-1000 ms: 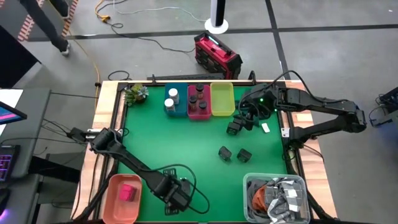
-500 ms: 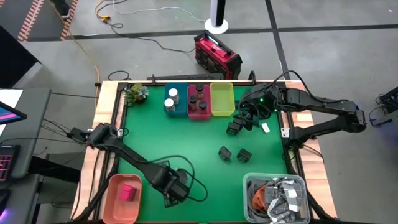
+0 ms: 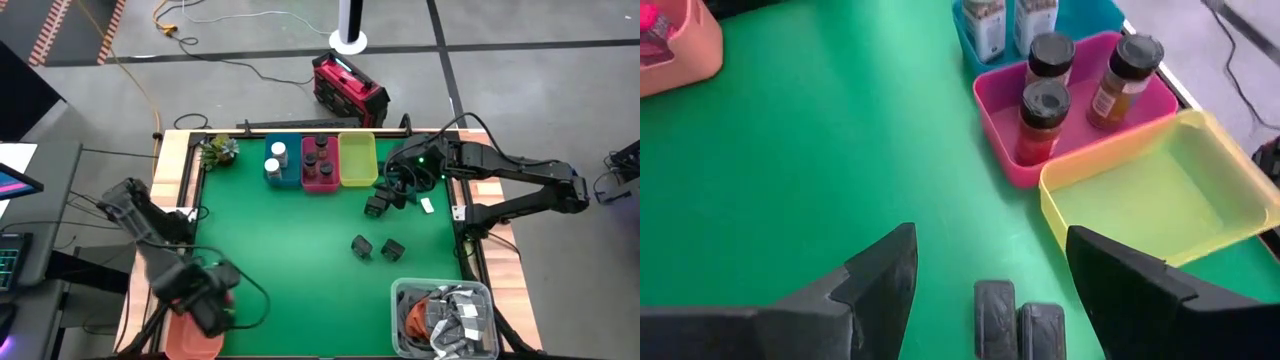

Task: Sort spices by type
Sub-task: Put the red seasoning can into the orange bin

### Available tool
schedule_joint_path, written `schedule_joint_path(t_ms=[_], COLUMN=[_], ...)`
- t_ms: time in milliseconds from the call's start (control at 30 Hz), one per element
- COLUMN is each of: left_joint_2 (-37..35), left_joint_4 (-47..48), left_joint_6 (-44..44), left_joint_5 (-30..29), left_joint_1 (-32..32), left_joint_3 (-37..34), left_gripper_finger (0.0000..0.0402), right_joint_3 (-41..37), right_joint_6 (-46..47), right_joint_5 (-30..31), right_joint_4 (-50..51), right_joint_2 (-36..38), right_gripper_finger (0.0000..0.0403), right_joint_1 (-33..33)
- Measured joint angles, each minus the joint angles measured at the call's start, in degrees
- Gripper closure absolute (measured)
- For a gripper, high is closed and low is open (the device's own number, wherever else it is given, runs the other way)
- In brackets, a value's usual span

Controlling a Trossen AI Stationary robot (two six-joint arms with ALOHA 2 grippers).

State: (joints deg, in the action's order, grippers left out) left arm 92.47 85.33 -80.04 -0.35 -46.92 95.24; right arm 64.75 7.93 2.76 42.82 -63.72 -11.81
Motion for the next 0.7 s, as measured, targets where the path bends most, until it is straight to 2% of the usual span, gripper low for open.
schedule_joint_path(t_ms=[167,267,467,700], left_joint_2=[-1.1,-1.2,-1.0,-1.1], left_joint_4=[4.8,4.5,4.8,4.7], left_joint_6=[-14.4,-20.8,-29.1,-38.4], left_joint_5=[0.1,0.3,6.2,6.5], left_joint_1=[-6.1,-9.1,-12.6,-15.5], left_joint_3=[0.0,-1.7,-6.8,-8.6], left_gripper_finger=[0.0185,0.0185,0.0183,0.0183], right_joint_3=[0.0,0.0,0.0,0.0], right_joint_6=[-0.9,-1.1,-1.1,-0.9], right_joint_5=[0.0,0.0,0.0,0.0], right_joint_4=[-1.7,-1.9,-1.6,-1.2], right_joint_2=[0.0,0.0,0.0,0.0], right_gripper_finger=[0.0119,0.0119,0.0119,0.0119], right_joint_1=[0.0,0.0,0.0,0.0])
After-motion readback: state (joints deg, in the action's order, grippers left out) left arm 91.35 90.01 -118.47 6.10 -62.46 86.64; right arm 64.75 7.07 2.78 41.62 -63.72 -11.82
